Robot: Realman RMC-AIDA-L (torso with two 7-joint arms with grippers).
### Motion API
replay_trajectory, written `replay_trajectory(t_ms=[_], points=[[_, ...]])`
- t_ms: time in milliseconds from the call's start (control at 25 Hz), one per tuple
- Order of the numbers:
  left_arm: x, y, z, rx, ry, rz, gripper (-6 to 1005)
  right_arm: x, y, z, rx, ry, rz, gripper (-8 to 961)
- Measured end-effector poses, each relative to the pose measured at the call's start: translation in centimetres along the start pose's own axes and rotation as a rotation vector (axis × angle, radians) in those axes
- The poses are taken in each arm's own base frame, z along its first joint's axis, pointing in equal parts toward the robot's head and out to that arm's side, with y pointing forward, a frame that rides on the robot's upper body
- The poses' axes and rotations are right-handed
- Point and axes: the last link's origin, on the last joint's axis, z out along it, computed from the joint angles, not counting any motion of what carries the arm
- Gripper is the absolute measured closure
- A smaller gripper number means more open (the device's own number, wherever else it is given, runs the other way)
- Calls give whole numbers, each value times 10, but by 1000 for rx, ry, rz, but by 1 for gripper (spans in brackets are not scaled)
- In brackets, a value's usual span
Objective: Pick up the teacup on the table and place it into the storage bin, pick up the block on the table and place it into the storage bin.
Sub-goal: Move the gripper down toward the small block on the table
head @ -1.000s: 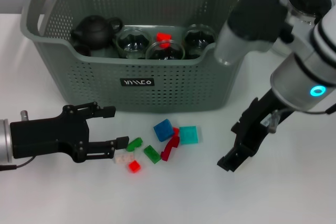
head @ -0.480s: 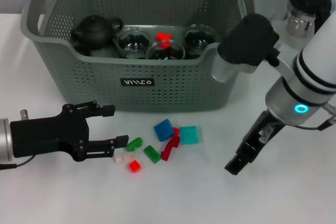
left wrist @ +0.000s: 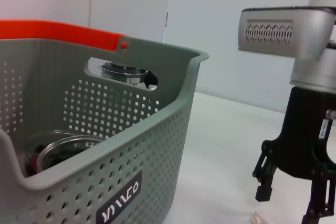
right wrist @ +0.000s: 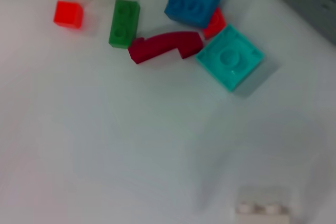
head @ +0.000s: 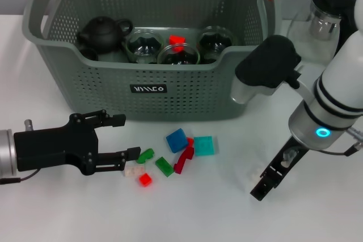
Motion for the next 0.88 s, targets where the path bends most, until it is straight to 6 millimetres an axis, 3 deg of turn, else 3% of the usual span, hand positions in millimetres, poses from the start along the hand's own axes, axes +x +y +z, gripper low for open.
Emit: replay_trajectory(t_ms=[720,880], points=[[-2,1,-1,1,0,0,185,-4,1,16,31,-10,7,61],[-3,1,-1,3,-1,-2,186,-5,2,17,34,-14,5,234]])
